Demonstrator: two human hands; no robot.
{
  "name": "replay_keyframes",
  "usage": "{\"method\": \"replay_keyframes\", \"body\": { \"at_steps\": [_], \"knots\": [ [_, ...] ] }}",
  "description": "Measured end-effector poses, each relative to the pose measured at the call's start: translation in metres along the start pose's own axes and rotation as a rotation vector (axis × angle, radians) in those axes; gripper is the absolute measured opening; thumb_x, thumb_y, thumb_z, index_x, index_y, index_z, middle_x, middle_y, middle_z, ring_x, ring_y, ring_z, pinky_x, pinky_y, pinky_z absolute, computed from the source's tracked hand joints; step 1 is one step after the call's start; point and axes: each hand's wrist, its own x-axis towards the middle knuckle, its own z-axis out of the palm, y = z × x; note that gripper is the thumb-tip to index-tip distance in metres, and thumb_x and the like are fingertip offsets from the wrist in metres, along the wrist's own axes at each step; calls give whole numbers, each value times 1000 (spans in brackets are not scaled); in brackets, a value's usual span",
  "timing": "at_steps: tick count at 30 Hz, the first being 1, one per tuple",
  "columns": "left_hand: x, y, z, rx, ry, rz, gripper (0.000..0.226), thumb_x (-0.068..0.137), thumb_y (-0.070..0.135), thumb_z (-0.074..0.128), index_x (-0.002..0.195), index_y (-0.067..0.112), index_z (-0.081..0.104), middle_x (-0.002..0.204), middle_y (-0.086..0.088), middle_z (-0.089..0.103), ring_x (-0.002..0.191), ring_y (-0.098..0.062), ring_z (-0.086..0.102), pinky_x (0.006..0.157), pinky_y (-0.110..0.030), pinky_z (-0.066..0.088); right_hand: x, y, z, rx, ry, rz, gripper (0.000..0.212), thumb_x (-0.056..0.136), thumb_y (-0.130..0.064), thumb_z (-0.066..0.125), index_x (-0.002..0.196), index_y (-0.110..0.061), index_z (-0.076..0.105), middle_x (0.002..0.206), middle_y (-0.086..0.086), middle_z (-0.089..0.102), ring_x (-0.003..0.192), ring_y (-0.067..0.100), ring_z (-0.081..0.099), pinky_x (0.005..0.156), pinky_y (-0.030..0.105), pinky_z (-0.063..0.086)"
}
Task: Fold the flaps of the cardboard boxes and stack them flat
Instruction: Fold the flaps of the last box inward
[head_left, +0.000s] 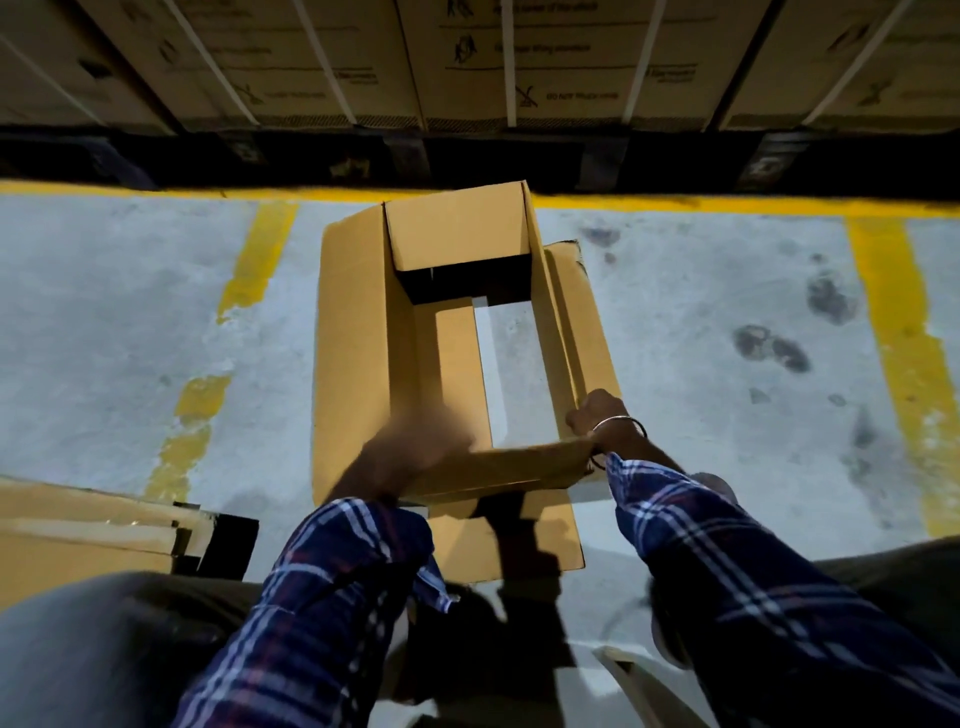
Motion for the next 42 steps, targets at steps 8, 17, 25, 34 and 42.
{"method": "replay_keyframes", "body": {
  "at_steps": [8,17,25,34,42],
  "knots": [
    [13,-28,49,289,-395,-51,113,77,55,84,163,26,16,168,-5,25,153,-30,27,121,-52,30,-5,0,-11,-34,-32,18,46,90,-33,75,123,-3,65,112,18,68,101,36,65,84,38,51],
    [8,-36,113,649,148,117,31,97,28,59,126,20,55,115,-4,64,103,-27,65,88,-44,56,-17,-13,4,-247,115,-144,49,92,-31,65,136,-15,50,130,20,53,117,44,57,94,45,51],
    [11,-28,142,643,-175,122,26,86,37,64,109,26,61,114,-5,65,106,-32,65,78,-40,47,-14,12,21,-298,197,-5,56,93,-50,61,133,-15,43,140,18,39,128,42,40,100,53,45],
    [117,-54,56,-520,22,-131,45,104,51,51,110,8,62,115,-15,66,107,-36,65,80,-39,47,-4,17,46,-244,205,-48,42,102,-23,45,142,-13,44,141,21,38,128,45,40,101,51,40],
    [211,-34,9,-548,305,-163,42,99,17,68,136,6,54,98,-20,61,79,-31,61,64,-30,40,-3,22,64,-143,301,-30,40,103,-25,47,141,-17,45,138,19,40,125,43,41,97,54,40]
  ]
}}
